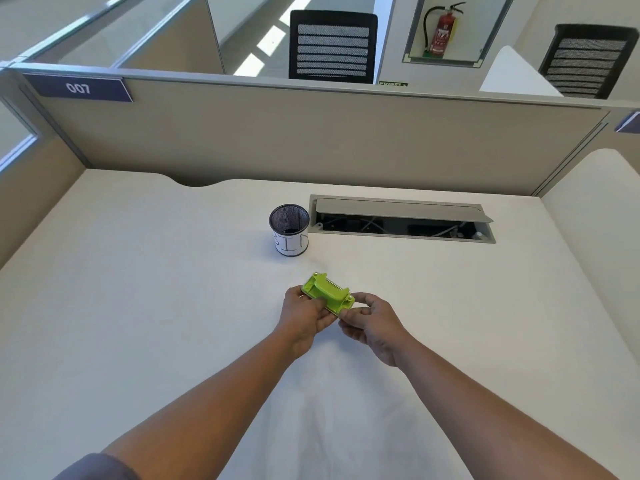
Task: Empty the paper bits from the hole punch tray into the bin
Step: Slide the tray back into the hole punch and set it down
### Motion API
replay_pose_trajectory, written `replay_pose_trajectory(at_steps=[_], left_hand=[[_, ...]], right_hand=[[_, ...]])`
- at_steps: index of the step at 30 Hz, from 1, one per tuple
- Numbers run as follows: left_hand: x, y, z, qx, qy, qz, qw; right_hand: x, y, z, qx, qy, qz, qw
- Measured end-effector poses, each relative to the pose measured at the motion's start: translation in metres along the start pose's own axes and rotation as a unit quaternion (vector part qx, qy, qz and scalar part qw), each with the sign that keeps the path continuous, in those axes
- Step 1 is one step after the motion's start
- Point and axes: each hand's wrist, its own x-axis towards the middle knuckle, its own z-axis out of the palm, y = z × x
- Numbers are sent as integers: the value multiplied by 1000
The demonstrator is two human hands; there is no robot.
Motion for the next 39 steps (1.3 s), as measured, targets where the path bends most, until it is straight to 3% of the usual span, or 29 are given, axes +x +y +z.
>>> replay_pose_trajectory(at_steps=[12, 18, 23, 36, 39], left_hand=[[3, -4, -10, 67, -3, -12, 998], [3, -3, -12, 56, 10, -13, 998], [2, -5, -15, 54, 4, -12, 998], [3, -6, -18, 107, -27, -12, 994], [6, 0, -19, 98, 3, -27, 995]], right_hand=[[0, 1, -4, -161, 14, -60, 985], [-2, 0, -2, -63, 2, -33, 997], [1, -6, -2, 27, 55, 21, 998], [4, -9, -5, -38, 131, -20, 990], [3, -10, -7, -46, 131, -23, 990]])
